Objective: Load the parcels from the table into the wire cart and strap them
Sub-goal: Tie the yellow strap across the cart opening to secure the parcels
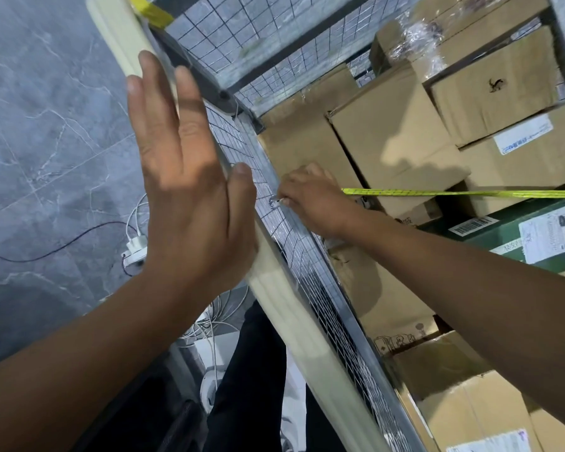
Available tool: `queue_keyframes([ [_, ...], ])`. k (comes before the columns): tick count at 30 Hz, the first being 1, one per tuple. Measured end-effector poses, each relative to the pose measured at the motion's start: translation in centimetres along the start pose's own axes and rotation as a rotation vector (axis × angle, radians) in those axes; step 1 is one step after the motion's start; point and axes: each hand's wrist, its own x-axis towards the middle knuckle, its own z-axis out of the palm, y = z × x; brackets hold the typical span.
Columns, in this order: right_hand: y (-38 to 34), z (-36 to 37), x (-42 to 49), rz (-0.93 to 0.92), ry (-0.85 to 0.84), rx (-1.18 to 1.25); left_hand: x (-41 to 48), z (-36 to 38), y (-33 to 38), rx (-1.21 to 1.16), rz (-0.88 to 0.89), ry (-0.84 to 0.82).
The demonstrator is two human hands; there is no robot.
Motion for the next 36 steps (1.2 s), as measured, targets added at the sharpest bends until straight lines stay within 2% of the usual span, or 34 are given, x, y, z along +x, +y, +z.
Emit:
queue_keyframes([
  [5,-1.3,0.2,1.7,-0.04,-0.067,-0.041,0.2,0.1,-0.2,0.002,0.022,0.009],
  [11,-2.2,-1.1,3.4,0.192,-0.104,0.009,0.2,-0.1,-0.2,0.003,0.061,0.007],
  [16,-2.4,-1.6,2.8,0.236,-0.032,0.061,0.2,0.0,-0.1,-0.022,0.055,-0.011],
  [19,-1.8,-0.6,0.8,0.107,0.046,-0.115,0.1,0.0,-0.4,-0.009,0.059,-0.017],
  [22,-0.5,-0.3,-0.7,0.057,0.116,-0.301,0.0,0.0,-0.5,0.013,0.061,-0.009],
  [28,0.8,-0.2,-1.7,0.032,0.006,-0.485,-0.2,0.1,-0.6,0.026,0.058,0.016],
  [33,-0.7,-1.0,-2.0,0.118,0.014,-0.424,-0.1,0.3,-1.4,0.031,0.078,0.051],
  [36,-1.9,-3.1,-5.1,0.204,0.152,-0.31,0.1,0.3,-1.6,0.101,0.084,0.014],
])
